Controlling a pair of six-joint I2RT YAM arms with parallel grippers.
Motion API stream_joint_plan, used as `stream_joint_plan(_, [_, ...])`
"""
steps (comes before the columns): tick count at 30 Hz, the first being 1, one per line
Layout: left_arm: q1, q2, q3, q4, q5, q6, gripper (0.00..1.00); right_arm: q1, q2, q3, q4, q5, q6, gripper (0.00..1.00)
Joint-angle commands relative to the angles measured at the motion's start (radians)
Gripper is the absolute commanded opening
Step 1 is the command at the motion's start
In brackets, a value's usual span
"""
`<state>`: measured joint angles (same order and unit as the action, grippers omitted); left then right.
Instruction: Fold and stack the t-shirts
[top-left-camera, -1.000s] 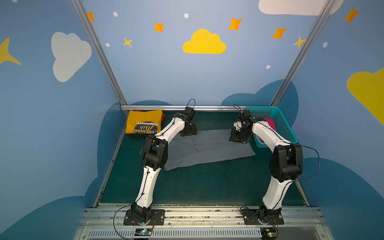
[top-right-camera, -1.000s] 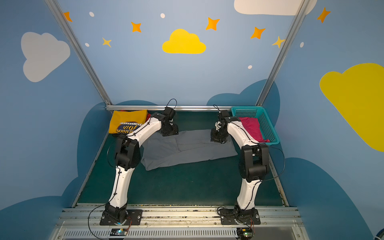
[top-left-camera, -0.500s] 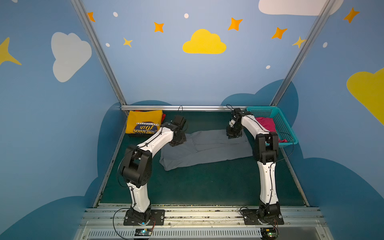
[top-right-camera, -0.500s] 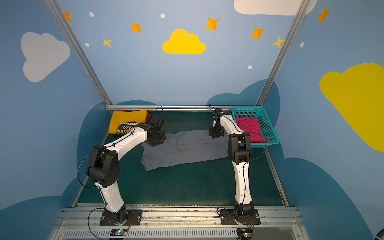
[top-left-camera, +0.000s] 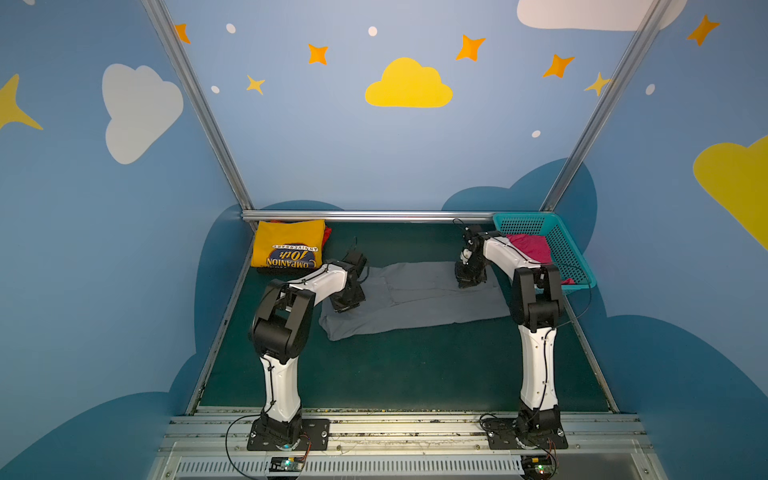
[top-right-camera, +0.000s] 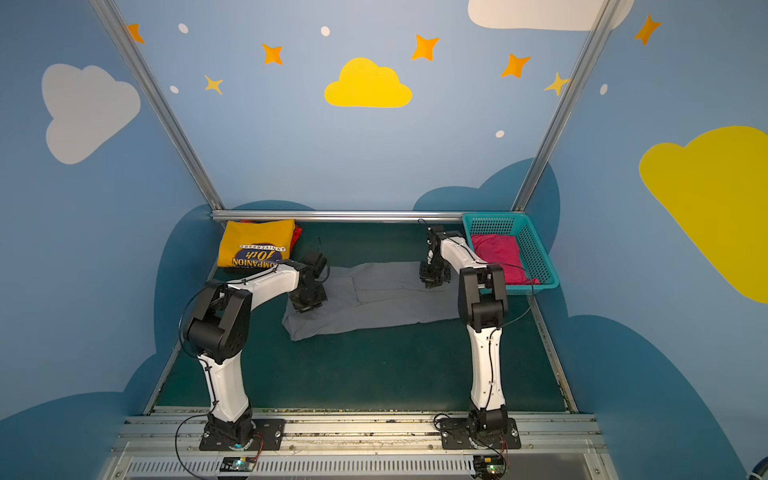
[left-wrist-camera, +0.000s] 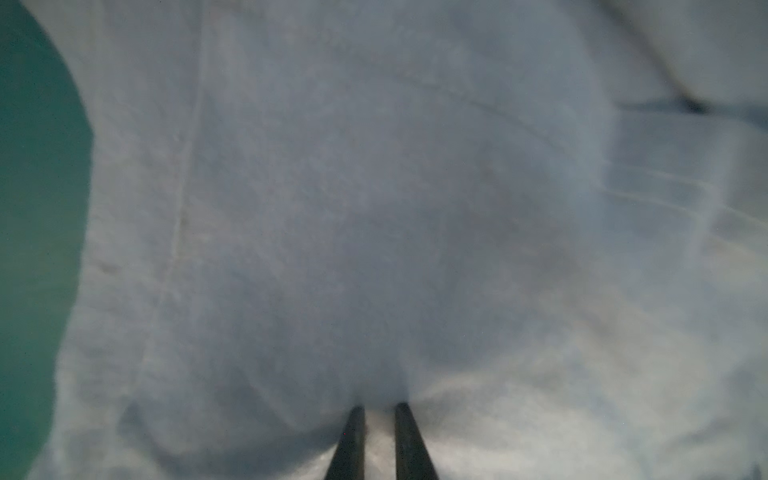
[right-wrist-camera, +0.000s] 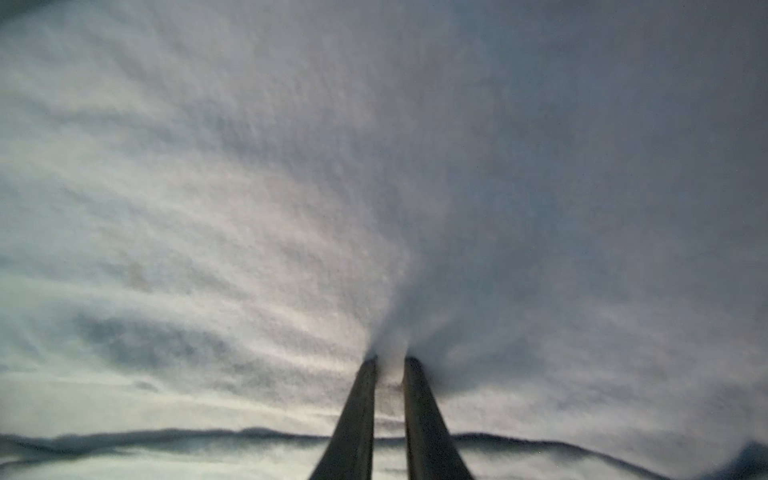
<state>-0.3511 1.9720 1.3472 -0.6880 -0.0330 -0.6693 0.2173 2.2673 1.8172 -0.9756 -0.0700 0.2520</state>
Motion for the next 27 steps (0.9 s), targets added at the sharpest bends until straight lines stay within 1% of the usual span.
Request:
stream_joint_plan(1, [0.006, 0.091, 0.029, -0.033, -0.003, 0.007, 0.17, -0.011, -0.029, -0.150, -0.028, 0.038, 0.020, 0.18])
stream_joint_plan(5, [0.009, 0.174, 0.113, -0.077, -0.021, 0.025, 0.19, -0.004, -0.117, -0.298, 0.006, 0.033, 0.041, 0.18])
stream_joint_plan(9, [0.008, 0.269, 0.241, -0.118, 0.007, 0.035, 0.19, 0.013, -0.221, -0.457, 0.043, -0.007, 0.070, 0.16])
stream_joint_plan(10, [0.008, 0.297, 0.280, -0.136, 0.011, 0.034, 0.19, 0.018, -0.248, -0.494, 0.049, -0.020, 0.078, 0.16])
stream_joint_plan(12, [0.006, 0.361, 0.375, -0.179, 0.013, 0.038, 0.12, 0.039, -0.311, -0.572, 0.065, -0.038, 0.102, 0.16])
stream_joint_plan(16, [0.006, 0.466, 0.552, -0.250, 0.011, 0.043, 0.12, 0.093, -0.411, -0.701, 0.102, -0.095, 0.160, 0.16])
stream_joint_plan(20, [0.006, 0.579, 0.738, -0.301, 0.033, 0.040, 0.10, 0.200, -0.476, -0.824, 0.188, -0.225, 0.236, 0.15])
stream_joint_plan(24, [0.003, 0.703, 0.951, -0.351, 0.093, 0.023, 0.10, 0.332, -0.500, -0.876, 0.221, -0.256, 0.315, 0.15])
stream_joint_plan(27, [-0.007, 0.777, 1.080, -0.336, 0.152, 0.013, 0.11, 0.414, -0.502, -0.890, 0.257, -0.305, 0.363, 0.17])
